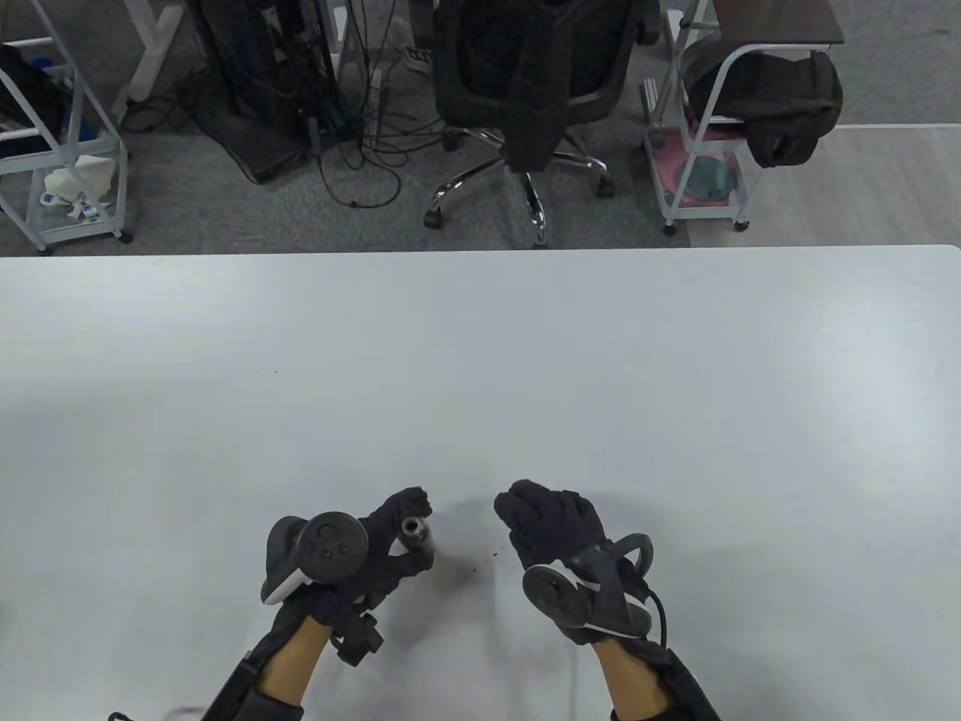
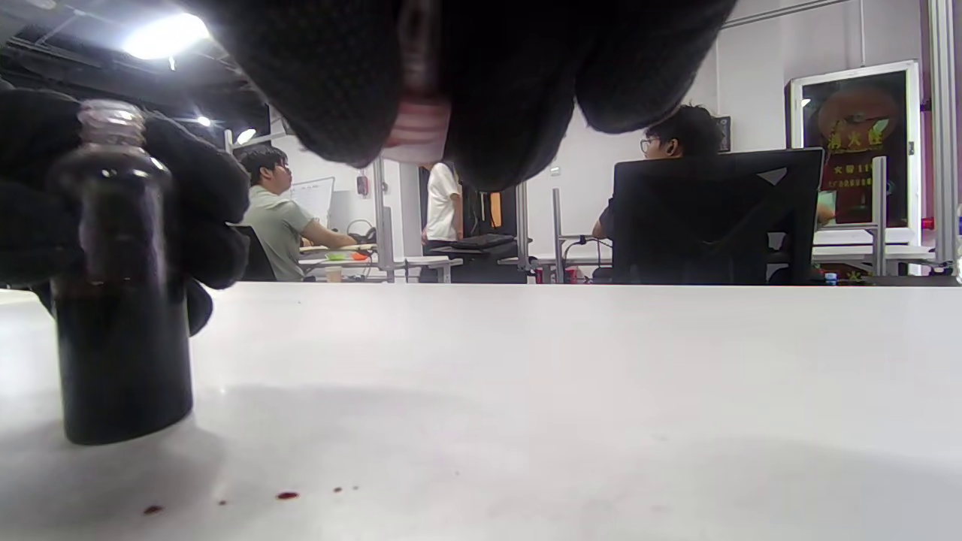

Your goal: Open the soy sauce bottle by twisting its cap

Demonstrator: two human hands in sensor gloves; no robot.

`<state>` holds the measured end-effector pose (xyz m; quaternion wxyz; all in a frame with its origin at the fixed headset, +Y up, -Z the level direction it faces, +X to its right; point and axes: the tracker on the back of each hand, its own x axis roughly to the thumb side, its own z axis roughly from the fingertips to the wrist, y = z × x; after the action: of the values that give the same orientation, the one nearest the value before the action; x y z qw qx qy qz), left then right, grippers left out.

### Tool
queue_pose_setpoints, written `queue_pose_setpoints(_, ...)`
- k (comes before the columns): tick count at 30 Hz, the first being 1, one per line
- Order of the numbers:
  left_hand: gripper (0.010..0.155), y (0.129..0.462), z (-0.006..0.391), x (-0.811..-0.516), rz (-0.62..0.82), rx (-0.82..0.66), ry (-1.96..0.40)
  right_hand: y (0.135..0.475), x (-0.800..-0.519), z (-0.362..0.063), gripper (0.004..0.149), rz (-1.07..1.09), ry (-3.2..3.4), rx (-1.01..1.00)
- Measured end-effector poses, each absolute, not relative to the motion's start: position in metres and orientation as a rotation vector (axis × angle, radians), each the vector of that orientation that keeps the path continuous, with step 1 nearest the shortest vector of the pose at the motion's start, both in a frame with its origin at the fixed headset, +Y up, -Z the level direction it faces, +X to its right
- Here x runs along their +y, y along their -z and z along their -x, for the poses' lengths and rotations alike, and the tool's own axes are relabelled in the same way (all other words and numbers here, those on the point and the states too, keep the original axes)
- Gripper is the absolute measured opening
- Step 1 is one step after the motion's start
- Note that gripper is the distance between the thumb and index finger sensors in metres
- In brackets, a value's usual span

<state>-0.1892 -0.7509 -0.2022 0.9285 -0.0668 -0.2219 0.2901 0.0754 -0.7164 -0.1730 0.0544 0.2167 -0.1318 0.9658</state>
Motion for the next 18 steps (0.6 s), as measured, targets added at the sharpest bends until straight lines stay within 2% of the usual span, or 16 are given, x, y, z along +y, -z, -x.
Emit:
queue_pose_setpoints(2, 0.09, 0.202, 0.189, -0.752, 0.158, -0.465, -0.553, 0.176, -0.719, -0.074, 0.053, -0.654, -2.977, -0.38)
queue_pose_setpoints(5, 0.106, 0.202, 0.191, -0.75, 0.192, -0.495, -0.529, 0.18, -0.724, -0.073, 0.055, -0.647, -3.022, -0.34)
queue_pose_setpoints(7, 0.11, 0.201, 0.194, -0.747, 0.176, -0.492, -0.521, 0.184, -0.727, -0.073, 0.054, -0.638, -3.056, -0.314)
queue_pose_setpoints(18, 0.109, 0.199, 0.209, -0.739, 0.099, -0.465, -0.458, 0.203, -0.752, -0.079, 0.05, -0.579, -3.191, -0.035)
